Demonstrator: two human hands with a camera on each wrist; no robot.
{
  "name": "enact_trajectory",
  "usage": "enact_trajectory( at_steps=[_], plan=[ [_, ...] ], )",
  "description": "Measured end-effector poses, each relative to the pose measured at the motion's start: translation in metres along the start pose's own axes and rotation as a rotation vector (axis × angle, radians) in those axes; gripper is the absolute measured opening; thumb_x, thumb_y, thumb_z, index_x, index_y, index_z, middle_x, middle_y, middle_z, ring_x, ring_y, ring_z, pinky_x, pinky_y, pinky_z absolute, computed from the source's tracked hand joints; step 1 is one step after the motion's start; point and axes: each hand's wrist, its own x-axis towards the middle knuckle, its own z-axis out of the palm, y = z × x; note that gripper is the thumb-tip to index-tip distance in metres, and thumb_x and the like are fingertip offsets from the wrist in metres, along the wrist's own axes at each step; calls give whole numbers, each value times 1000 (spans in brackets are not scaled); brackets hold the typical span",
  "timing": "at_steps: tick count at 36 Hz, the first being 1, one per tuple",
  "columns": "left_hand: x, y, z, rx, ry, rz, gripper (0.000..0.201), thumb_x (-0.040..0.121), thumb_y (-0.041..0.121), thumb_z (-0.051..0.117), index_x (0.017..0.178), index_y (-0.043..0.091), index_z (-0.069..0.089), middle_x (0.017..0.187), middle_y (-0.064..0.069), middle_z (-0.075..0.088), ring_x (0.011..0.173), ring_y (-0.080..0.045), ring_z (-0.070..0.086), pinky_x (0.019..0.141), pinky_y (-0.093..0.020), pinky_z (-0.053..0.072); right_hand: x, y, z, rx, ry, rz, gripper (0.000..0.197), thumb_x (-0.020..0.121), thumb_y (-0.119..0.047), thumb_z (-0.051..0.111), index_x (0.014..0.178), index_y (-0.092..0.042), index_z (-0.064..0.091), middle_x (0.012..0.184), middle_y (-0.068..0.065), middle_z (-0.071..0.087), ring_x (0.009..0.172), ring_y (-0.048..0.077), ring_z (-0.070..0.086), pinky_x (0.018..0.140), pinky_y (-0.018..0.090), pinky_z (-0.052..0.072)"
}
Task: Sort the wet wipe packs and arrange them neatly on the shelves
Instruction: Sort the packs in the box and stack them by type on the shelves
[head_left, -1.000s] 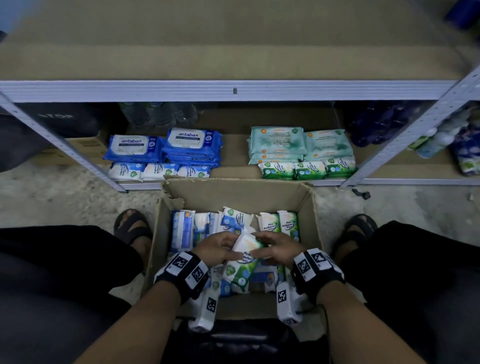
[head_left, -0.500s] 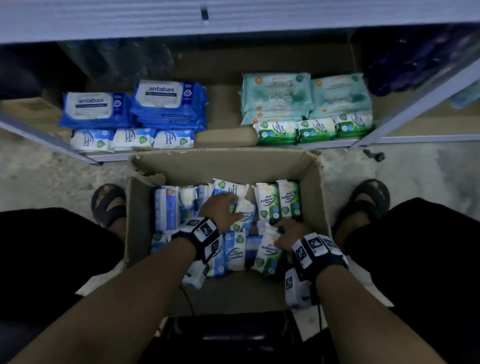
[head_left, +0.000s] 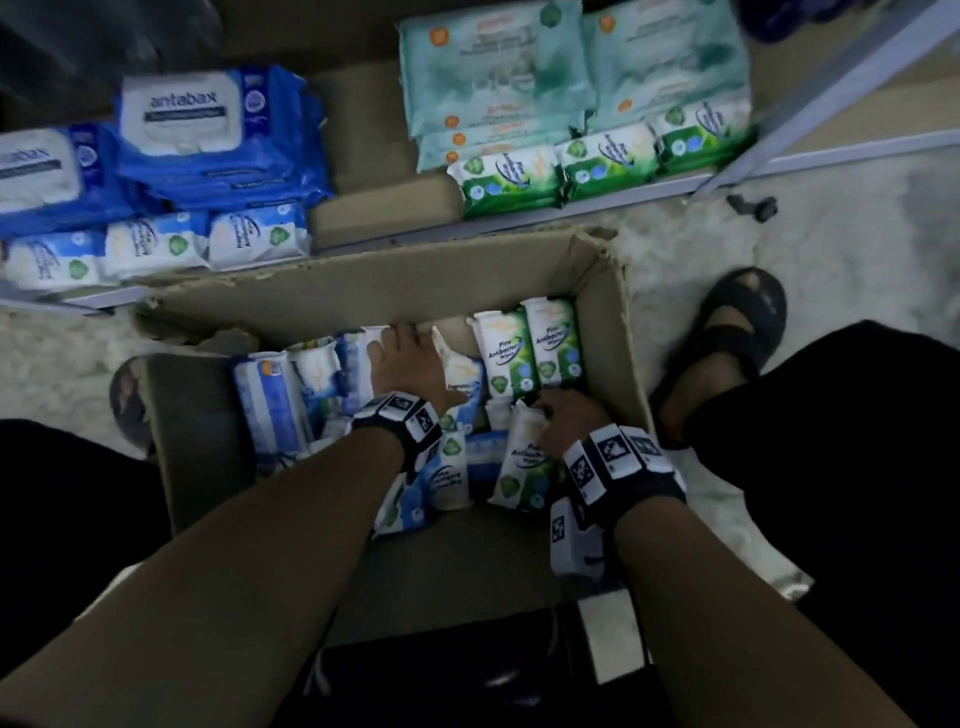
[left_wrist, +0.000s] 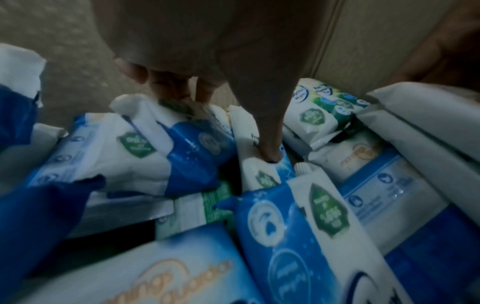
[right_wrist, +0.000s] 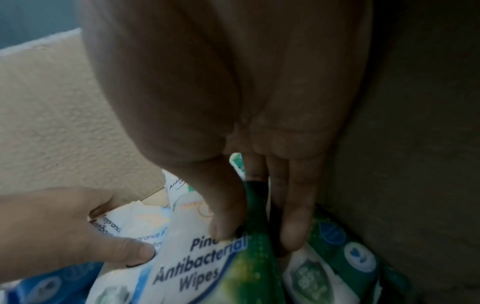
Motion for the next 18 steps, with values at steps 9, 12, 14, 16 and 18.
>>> enact_trajectory(
  at_steps=[9,12,14,16,18],
  plan=[
    [0,-4,-5,-254,-87,58,73,77,52,75,131,18,39,121,-11,61,110,-34,56,94,-43,42,-5,2,3,19,43,-20,46,95,-10,58,140,-10,50,148,11,45,134,29,43,109,31,35],
    [-4,-9,-11,-317,-101,62,72,80,51,73,133,18,38,120,-9,63,107,-34,60,94,-43,44,-5,1,1,11,41,-33,46,92,-11,62,137,-14,55,144,9,49,130,27,48,103,28,39],
    [-9,-17,-14,-372,-82,70,74,80,53,73,135,18,38,123,-8,62,107,-33,61,89,-42,49,-5,-1,-2,-22,-7,-40,51,90,-10,65,139,-15,54,146,8,48,132,26,47,103,28,39],
    [-14,-26,-19,-471,-86,71,76,81,52,73,140,19,36,129,-8,60,110,-32,60,87,-42,52,-5,-4,-6,-57,-44,-44,53,89,-12,66,141,-16,53,148,7,46,133,26,46,105,29,40],
    [-19,-36,-25,-552,-92,60,79,83,49,73,144,19,34,135,-8,56,113,-32,58,87,-40,50,-5,-7,-9,-119,-80,-55,55,89,-17,67,142,-16,51,149,6,45,133,25,46,106,31,42]
  ],
)
